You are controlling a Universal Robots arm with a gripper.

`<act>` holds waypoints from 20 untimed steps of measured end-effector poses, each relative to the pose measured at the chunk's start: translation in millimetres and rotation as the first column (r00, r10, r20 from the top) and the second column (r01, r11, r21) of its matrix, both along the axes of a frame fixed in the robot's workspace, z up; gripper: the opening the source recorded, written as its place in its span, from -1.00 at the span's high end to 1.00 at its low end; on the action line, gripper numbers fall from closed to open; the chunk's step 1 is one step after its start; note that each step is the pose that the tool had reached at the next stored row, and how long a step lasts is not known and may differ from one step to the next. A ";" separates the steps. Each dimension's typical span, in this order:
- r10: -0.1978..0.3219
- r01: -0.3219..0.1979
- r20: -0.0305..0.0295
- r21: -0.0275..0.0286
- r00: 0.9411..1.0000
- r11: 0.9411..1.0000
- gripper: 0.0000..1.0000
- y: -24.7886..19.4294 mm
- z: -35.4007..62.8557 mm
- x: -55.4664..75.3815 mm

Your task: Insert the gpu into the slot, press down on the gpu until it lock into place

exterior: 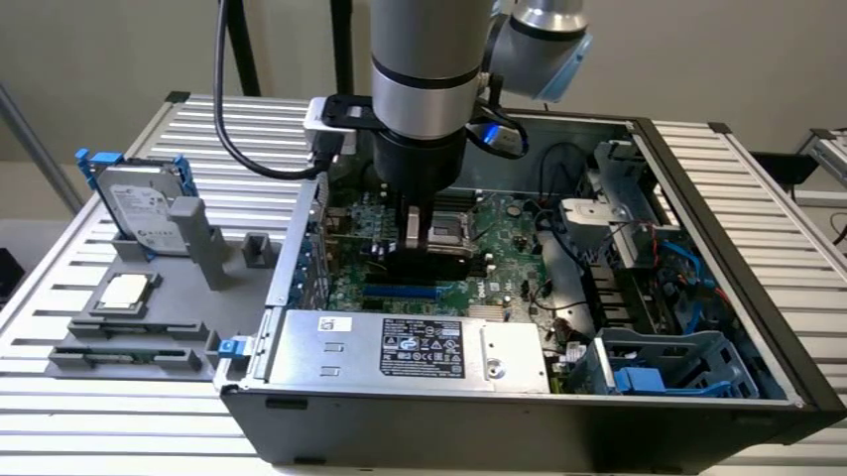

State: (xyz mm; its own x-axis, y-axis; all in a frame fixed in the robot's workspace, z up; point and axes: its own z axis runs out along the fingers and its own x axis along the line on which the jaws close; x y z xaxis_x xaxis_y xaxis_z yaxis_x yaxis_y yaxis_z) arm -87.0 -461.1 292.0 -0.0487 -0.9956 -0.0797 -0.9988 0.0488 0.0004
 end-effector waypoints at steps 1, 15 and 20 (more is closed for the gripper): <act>-0.002 0.002 0.000 0.000 1.000 1.000 0.48 0.2 -0.3 -0.1; -0.007 0.007 0.000 -0.001 1.000 1.000 0.48 0.3 -5.3 -2.3; -0.007 0.007 -0.003 -0.002 1.000 1.000 0.48 0.4 -9.2 -2.4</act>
State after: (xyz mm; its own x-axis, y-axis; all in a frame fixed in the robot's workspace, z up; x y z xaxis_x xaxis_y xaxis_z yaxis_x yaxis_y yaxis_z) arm -89.5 -460.8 282.8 -0.0557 -0.9955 -0.0772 -0.9984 0.0556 0.0029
